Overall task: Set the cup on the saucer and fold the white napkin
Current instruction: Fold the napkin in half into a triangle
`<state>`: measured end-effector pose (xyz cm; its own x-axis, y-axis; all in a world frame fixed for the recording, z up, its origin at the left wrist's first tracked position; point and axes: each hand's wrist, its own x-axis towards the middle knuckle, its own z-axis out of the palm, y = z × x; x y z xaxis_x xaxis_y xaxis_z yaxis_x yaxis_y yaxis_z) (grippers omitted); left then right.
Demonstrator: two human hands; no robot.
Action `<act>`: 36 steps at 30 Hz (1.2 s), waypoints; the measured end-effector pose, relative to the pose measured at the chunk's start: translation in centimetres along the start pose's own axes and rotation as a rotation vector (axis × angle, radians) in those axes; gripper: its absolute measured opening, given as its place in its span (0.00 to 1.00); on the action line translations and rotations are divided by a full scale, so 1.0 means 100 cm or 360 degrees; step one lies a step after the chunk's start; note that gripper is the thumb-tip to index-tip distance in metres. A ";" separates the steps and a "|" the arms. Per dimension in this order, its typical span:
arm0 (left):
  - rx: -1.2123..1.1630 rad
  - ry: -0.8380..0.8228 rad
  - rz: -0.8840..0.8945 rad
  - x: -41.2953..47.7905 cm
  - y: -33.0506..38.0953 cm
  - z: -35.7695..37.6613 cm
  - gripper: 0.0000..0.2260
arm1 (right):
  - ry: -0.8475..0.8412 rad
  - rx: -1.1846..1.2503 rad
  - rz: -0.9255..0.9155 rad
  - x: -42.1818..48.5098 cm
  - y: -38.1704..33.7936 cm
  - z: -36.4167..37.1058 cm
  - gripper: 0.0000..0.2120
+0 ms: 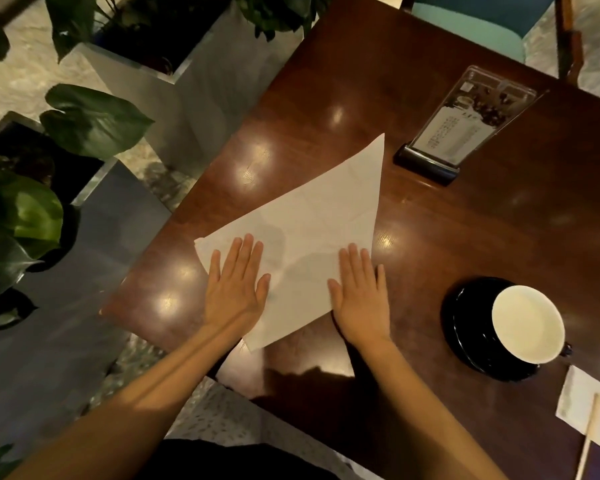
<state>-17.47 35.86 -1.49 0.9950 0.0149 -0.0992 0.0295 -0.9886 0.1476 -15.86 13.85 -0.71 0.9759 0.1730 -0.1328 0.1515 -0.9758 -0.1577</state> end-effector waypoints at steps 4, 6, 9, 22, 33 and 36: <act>-0.0005 0.0033 -0.0001 0.001 0.000 0.001 0.26 | 0.0038 -0.0033 0.0176 0.006 0.024 -0.007 0.29; -0.0012 0.0038 0.0001 0.001 -0.001 0.003 0.26 | 0.0092 0.0085 0.0287 0.016 0.027 -0.014 0.27; 0.0000 0.0030 0.0005 0.001 -0.001 0.002 0.26 | 0.0300 0.0544 0.0482 0.046 0.023 -0.030 0.21; -0.0110 -0.0052 0.0036 0.004 -0.003 -0.004 0.29 | 0.0353 0.1232 0.0443 0.145 -0.017 -0.086 0.04; -0.2330 0.0209 -0.1145 0.053 -0.043 -0.069 0.24 | 0.0143 0.0084 -0.0761 0.080 -0.068 -0.020 0.15; -0.2408 0.0094 -0.1311 0.064 -0.056 -0.070 0.23 | 0.0069 0.0150 -0.0617 0.069 -0.050 -0.027 0.16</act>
<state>-10.55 42.56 3.94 0.6737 0.4448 -0.5901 0.5159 0.2887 0.8065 -9.41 19.59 1.79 0.8551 0.5184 -0.0043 0.4970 -0.8222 -0.2776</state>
